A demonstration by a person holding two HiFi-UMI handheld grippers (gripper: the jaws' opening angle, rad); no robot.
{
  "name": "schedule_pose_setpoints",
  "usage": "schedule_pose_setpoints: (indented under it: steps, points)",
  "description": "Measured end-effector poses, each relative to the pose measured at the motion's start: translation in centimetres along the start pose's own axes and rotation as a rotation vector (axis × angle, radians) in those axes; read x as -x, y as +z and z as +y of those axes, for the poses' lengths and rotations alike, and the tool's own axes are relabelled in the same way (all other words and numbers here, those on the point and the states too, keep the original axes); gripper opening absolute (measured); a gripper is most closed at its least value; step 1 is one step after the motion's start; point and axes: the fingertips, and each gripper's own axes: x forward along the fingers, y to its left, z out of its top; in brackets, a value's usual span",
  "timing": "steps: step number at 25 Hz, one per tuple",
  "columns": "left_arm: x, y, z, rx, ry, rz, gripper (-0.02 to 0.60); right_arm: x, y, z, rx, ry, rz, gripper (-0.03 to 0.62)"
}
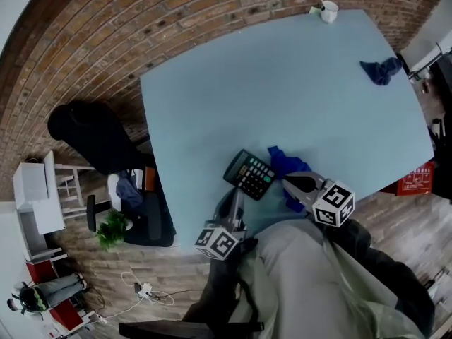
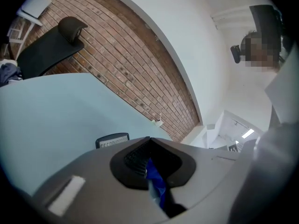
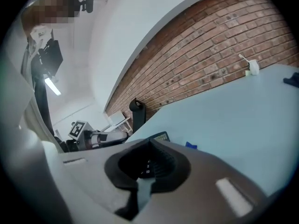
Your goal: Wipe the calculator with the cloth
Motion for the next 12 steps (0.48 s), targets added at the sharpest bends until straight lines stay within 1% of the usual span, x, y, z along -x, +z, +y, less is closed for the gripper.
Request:
schedule_pose_setpoints:
  steps: [6,12]
  points:
    - [0.0,-0.3,0.2,0.014,0.003,0.009,0.006,-0.1,-0.8,0.1,-0.017,0.009,0.024,0.002]
    - [0.1,-0.3,0.6,0.039,0.011,0.013,0.006,-0.2,-1.5,-0.2,-0.059,0.011,0.039,0.002]
